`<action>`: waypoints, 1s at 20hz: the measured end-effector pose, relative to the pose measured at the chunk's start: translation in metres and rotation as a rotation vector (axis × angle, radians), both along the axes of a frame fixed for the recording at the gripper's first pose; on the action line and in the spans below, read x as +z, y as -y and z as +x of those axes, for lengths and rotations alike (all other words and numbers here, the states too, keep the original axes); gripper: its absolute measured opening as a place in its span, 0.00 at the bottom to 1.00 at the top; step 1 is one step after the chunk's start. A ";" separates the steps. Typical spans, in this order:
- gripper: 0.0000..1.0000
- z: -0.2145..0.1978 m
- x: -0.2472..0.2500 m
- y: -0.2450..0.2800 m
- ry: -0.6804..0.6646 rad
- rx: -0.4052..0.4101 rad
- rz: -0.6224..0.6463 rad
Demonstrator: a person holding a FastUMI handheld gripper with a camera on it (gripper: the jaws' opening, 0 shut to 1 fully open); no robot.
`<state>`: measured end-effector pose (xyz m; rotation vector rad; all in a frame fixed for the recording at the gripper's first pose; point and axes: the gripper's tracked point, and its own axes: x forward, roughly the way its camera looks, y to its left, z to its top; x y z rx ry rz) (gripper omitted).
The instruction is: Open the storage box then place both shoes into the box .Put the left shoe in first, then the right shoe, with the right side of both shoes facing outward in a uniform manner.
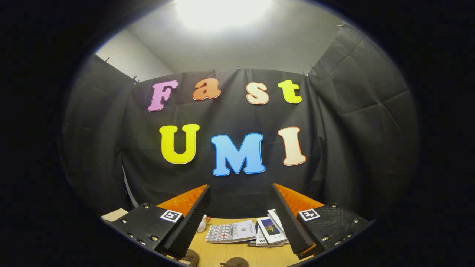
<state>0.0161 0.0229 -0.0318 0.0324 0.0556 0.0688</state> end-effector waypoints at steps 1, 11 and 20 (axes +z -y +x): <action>0.98 0.000 -0.005 -0.007 -0.010 0.022 0.011; 0.98 -0.004 -0.087 -0.107 -0.236 0.309 0.189; 0.97 -0.020 -0.175 -0.209 -0.557 0.523 0.431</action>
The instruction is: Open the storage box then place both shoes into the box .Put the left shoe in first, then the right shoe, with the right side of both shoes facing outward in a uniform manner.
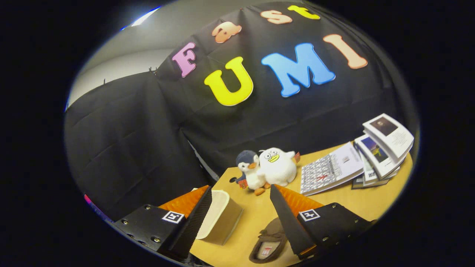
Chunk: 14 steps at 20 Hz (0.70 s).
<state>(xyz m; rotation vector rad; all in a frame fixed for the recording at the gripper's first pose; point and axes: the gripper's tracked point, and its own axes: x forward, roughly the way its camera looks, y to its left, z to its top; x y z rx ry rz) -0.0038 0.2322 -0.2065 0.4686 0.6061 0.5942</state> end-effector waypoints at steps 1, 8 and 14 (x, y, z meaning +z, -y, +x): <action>0.97 -0.006 -0.011 -0.016 -0.053 0.029 0.039; 0.96 -0.046 -0.081 -0.095 -0.350 0.219 0.192; 0.95 -0.072 -0.126 -0.135 -0.546 0.316 0.270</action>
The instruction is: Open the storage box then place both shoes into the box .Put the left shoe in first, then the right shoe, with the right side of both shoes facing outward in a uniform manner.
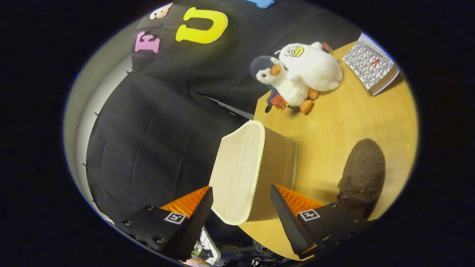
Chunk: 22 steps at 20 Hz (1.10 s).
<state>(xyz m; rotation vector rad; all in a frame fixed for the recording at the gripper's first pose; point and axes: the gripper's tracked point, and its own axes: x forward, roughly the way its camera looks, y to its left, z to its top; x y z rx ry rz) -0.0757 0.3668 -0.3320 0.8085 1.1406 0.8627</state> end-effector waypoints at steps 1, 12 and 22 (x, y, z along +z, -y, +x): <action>0.94 -0.002 -0.005 -0.004 -0.011 0.014 0.001; 0.66 -0.002 -0.028 -0.027 -0.084 0.046 0.041; 0.01 0.012 -0.035 -0.020 -0.137 -0.017 0.029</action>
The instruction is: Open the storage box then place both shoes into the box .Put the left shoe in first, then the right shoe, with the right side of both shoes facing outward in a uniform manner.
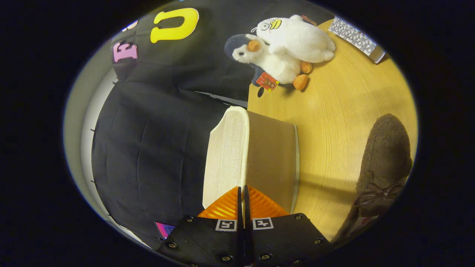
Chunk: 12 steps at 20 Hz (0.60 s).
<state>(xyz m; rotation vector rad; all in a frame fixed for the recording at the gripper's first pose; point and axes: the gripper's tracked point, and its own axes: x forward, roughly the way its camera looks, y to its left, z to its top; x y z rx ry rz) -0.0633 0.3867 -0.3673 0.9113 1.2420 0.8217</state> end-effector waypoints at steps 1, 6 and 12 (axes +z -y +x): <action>0.01 0.001 -0.001 0.002 -0.020 -0.008 -0.003; 0.53 0.002 0.015 0.004 0.006 0.018 0.059; 0.53 -0.005 0.009 -0.018 0.019 0.101 0.132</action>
